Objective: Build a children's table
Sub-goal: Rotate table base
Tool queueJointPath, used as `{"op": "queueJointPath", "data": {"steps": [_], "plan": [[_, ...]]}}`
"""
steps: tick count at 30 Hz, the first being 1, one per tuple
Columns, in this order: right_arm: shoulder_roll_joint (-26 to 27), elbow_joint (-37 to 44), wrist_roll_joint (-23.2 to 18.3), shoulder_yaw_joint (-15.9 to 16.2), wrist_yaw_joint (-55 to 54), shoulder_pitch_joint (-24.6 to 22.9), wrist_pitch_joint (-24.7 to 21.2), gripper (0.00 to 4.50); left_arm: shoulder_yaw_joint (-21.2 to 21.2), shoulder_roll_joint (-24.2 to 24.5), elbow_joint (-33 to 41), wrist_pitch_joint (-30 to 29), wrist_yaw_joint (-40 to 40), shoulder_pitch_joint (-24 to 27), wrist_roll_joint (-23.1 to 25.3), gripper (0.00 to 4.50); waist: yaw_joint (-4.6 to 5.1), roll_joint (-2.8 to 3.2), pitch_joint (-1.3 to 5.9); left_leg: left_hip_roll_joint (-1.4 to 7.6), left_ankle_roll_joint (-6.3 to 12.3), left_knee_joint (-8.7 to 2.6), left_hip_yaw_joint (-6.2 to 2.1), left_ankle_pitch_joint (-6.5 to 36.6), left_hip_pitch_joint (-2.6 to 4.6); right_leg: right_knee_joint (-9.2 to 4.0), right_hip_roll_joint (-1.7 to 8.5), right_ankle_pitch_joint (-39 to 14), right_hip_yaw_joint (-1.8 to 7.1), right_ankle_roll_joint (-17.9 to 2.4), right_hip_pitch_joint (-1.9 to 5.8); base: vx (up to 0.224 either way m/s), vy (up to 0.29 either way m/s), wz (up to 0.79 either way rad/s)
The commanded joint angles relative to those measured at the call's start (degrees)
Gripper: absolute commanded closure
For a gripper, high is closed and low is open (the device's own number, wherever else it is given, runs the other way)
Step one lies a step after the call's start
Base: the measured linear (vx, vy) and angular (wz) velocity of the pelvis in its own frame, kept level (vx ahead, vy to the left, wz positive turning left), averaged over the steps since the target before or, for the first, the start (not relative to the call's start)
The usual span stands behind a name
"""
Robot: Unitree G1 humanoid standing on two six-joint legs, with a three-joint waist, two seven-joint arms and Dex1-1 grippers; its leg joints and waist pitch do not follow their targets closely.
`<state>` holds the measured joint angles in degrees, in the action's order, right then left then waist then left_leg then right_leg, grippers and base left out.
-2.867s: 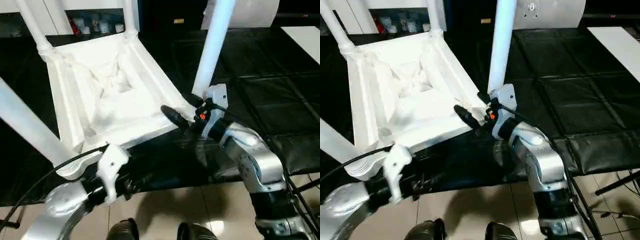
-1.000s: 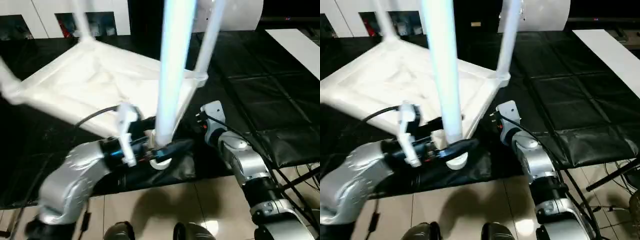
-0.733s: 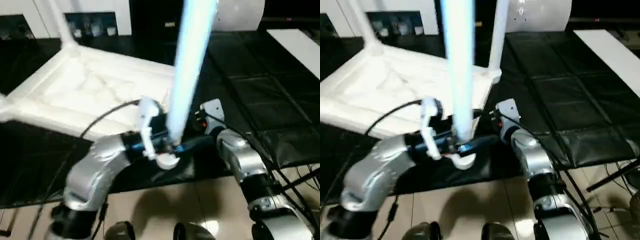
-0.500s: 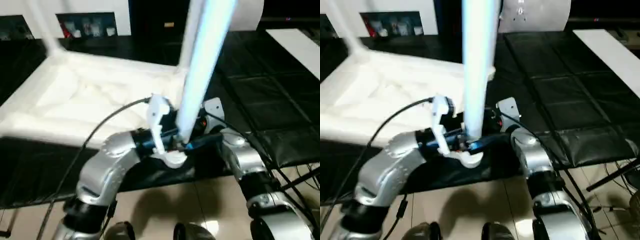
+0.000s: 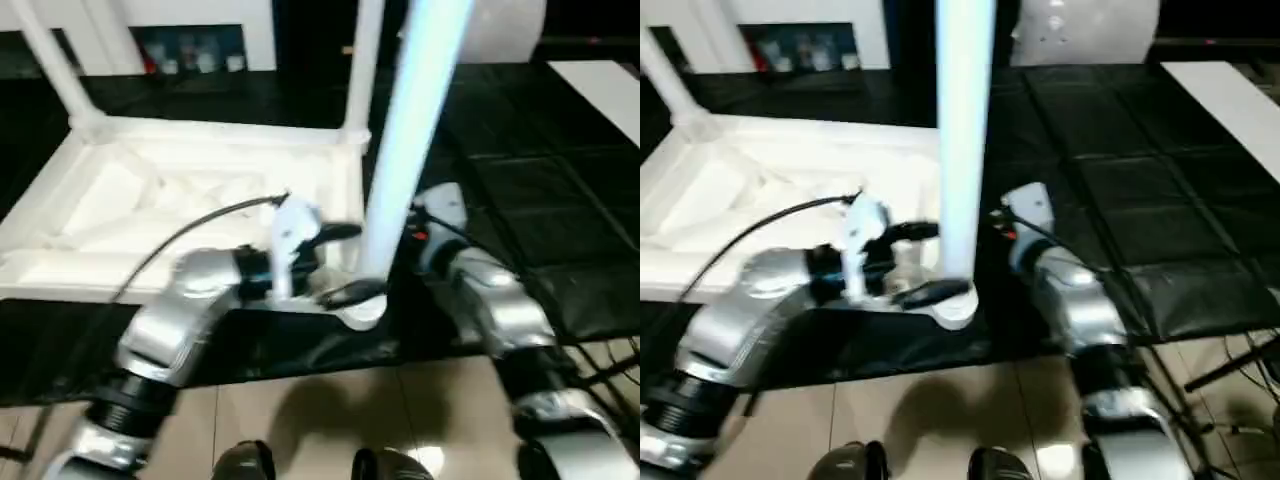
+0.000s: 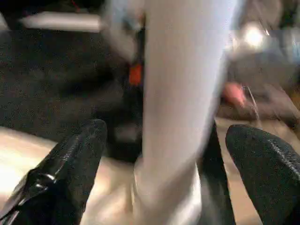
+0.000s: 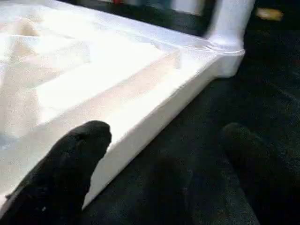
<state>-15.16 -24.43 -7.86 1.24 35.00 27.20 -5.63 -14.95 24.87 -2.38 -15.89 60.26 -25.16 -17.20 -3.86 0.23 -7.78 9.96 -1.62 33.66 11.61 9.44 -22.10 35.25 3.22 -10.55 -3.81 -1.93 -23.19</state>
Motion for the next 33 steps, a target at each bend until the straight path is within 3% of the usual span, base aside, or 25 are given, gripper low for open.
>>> {"op": "queueJointPath", "data": {"steps": [1,3,4,8,16,24,33], "plan": [[-2.8,6.1,-3.0,0.7,6.8,-2.9,-0.5,0.0,-2.9,3.0,-5.0,4.3,4.3,-1.0,4.1,0.47,-0.2,0.8,5.07,3.35,3.28,-3.44,-1.83,9.7,1.68,-3.88,4.94,-6.1,3.56,-12.9,3.06,0.0,0.0,0.0],[-4.1,8.8,-3.8,1.1,8.7,-4.5,-1.0,0.0,-3.9,3.8,-7.9,6.8,5.0,-1.7,6.0,0.7,-0.36,0.78,4.97,3.44,2.98,-3.69,-2.04,10.5,1.57,-4.1,5.03,-8.2,3.53,-11.9,3.11,0.0,0.0,0.0],[-6.3,13.1,-5.6,1.3,12.0,-7.3,-1.5,0.0,-5.4,4.6,-12.4,10.7,6.2,-2.9,8.8,0.7,-0.45,0.81,4.89,3.5,2.54,-3.73,-1.99,12.1,1.73,-4.67,5.17,-10.6,3.62,-11.6,3.0,0.0,0.0,0.0],[-9.2,17.6,-8.1,1.3,16.4,-10.4,-3.6,0.0,-6.3,4.8,-16.4,14.0,7.6,-4.2,10.6,1.02,-1.01,0.75,5.13,3.8,1.73,-3.74,-2.14,12.7,1.72,-4.36,5.62,-11.5,3.64,-12.3,3.07,0.0,0.0,0.0],[-15.9,28.5,-16.1,0.3,24.6,-17.5,-12.2,0.0,-7.1,2.8,-27.2,21.4,13.1,-9.3,11.4,1.79,-1.71,0.54,5.4,3.63,3.8,-3.32,-2.01,10.8,1.3,-4.72,5.85,-12.9,3.48,-12.0,3.18,0.0,0.0,0.0],[-17.6,32.0,-17.8,-0.5,25.3,-20.1,-14.5,0.0,-7.6,2.2,-30.6,23.6,18.0,-11.6,11.4,2.21,-1.81,0.7,5.5,3.63,3.26,-3.37,-2.09,11.4,1.29,-5.15,5.87,-16.4,3.4,-10.9,2.97,0.0,0.0,0.0],[-18.7,34.3,-19.2,-0.4,25.5,-21.3,-16.4,0.0,-7.4,1.5,-33.8,26.4,19.3,-12.7,12.9,3.19,-1.99,0.61,5.47,3.62,3.51,-3.35,-2.14,11.2,1.21,-5.21,6.04,-16.5,3.3,-10.8,2.96,0.0,0.0,0.0]]}}
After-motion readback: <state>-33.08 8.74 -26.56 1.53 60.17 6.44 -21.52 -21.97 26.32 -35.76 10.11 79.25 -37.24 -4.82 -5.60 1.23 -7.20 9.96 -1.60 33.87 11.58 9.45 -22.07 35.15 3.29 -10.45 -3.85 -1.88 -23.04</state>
